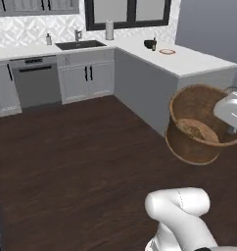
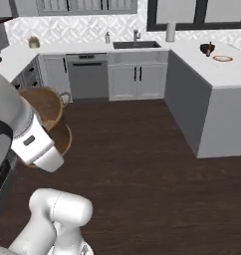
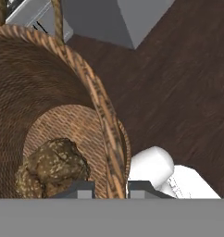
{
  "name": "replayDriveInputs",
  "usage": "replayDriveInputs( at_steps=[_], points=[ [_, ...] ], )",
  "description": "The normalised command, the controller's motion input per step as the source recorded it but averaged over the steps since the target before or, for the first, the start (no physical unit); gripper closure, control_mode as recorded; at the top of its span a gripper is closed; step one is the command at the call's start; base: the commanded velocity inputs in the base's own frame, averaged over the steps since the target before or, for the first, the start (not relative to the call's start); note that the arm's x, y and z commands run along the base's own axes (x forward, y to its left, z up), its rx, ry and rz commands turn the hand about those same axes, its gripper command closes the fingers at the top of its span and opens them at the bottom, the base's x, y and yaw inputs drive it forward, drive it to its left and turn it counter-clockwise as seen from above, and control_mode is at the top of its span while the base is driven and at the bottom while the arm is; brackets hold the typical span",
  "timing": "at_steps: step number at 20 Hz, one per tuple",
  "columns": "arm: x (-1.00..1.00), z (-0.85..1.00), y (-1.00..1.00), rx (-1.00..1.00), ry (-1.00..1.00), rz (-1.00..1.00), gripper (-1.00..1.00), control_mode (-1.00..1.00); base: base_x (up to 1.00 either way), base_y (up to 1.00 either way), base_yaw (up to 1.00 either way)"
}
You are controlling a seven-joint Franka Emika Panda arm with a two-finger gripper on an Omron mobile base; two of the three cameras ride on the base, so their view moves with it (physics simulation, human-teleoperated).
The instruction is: Open the cabinet, pick up the bread from the cabinet and place it in the basket. Then move the basket to the dining counter.
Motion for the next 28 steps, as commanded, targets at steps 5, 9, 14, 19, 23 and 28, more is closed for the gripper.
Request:
replayDriveInputs(
  at_steps=[5,9,14,19,23,28],
  points=[
    [0.00,0.00,0.00,0.00,0.00,0.00,1.00,1.00,0.52,-0.68,-0.54],
    [0.00,0.00,0.00,0.00,0.00,0.00,1.00,1.00,1.00,-1.00,0.15],
    [0.00,0.00,0.00,0.00,0.00,0.00,1.00,1.00,1.00,-1.00,0.30],
    [0.00,0.00,0.00,0.00,0.00,0.00,1.00,1.00,1.00,-1.00,0.30],
    [0.00,0.00,0.00,0.00,0.00,0.00,1.00,1.00,1.00,-1.00,0.14],
    [0.00,0.00,0.00,0.00,0.00,0.00,1.00,1.00,1.00,-1.00,0.09]
  ],
)
